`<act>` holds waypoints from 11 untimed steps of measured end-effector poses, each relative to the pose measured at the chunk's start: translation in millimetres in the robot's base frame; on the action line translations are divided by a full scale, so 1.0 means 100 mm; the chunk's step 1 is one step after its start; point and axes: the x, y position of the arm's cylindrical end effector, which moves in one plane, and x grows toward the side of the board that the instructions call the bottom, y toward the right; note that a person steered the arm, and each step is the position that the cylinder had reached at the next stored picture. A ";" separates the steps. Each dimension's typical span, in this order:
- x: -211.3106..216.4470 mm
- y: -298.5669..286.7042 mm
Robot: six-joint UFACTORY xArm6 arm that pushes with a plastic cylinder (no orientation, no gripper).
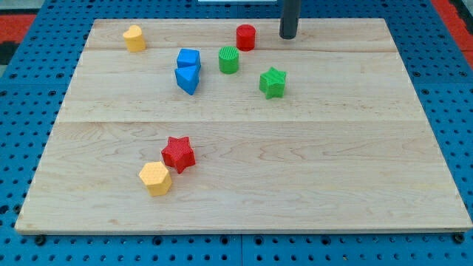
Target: Nudge the blue cube right a bit
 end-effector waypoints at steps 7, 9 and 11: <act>2.19 -0.65; 1.49 -2.70; 0.76 -2.37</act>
